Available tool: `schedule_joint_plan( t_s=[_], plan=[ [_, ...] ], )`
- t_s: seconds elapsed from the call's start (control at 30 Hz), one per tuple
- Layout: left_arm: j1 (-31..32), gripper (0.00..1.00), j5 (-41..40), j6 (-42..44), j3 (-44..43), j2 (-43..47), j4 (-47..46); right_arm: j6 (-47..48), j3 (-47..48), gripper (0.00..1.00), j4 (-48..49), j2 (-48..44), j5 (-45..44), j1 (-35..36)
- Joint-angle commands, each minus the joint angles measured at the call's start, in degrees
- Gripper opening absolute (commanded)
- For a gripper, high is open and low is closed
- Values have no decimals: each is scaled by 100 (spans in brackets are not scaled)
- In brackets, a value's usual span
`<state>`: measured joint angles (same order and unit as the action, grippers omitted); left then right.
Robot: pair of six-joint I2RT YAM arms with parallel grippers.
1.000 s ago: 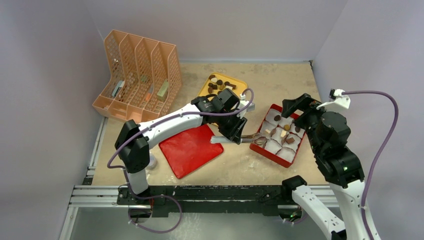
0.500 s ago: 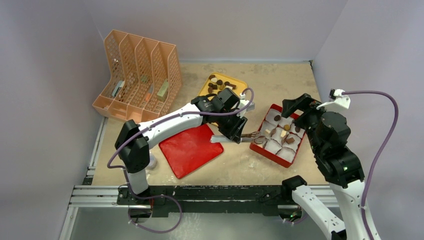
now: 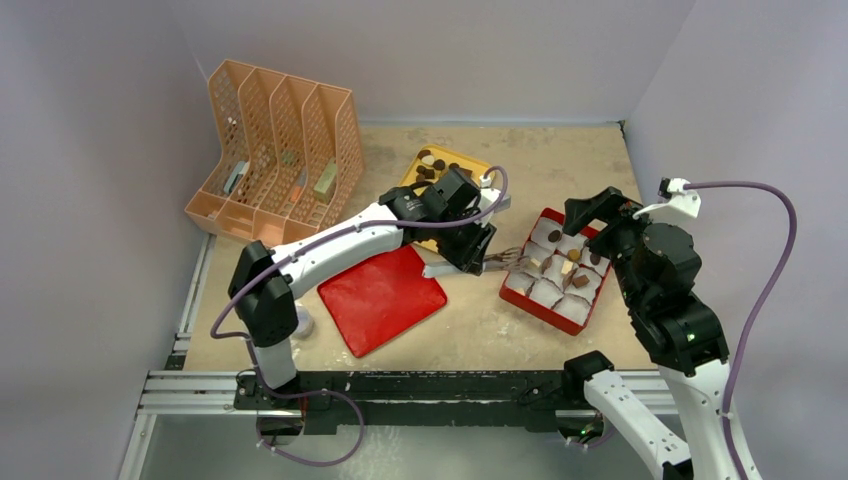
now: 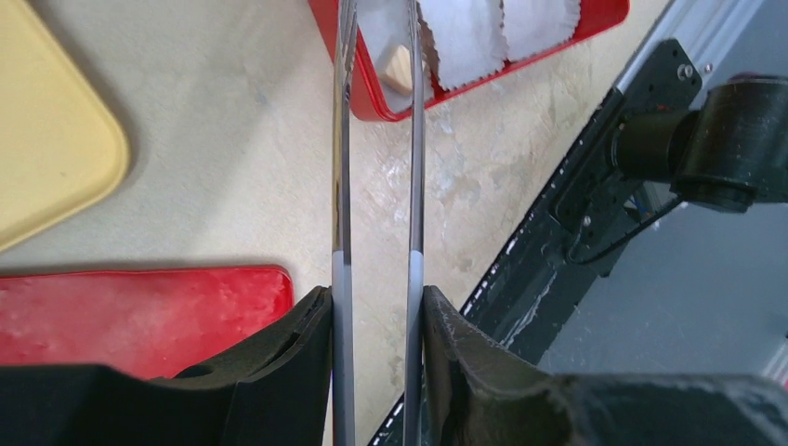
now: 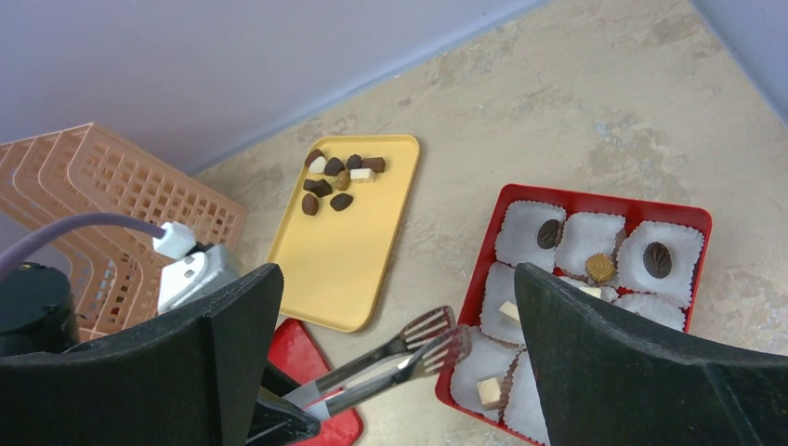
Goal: Pack the chocolate
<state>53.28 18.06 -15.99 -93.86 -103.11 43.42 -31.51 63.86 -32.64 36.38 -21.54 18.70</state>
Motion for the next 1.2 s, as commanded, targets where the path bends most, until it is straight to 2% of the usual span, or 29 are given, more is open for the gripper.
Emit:
schedule_joint_plan(
  t_s=[0.0,0.2,0.53,0.7,0.9,1.17],
  plan=[
    [-3,34,-628,-242,-378,522,-426,-28,101,96,294,15,-19,14],
    [-213,34,-1226,-592,-404,682,-554,-8,86,96,294,2,16,16],
    [-1104,33,-1912,-824,-41,753,-611,-75,-18,96,286,-86,37,11],
    [-1480,33,-2542,-953,-228,521,-482,-109,-48,96,301,-111,36,12],
    [-1956,33,-2912,-902,-305,168,-484,-110,-27,96,246,-132,32,15],
    [-2173,34,-2848,-820,-432,-410,-551,-137,-82,96,279,-174,27,11]
  ],
)
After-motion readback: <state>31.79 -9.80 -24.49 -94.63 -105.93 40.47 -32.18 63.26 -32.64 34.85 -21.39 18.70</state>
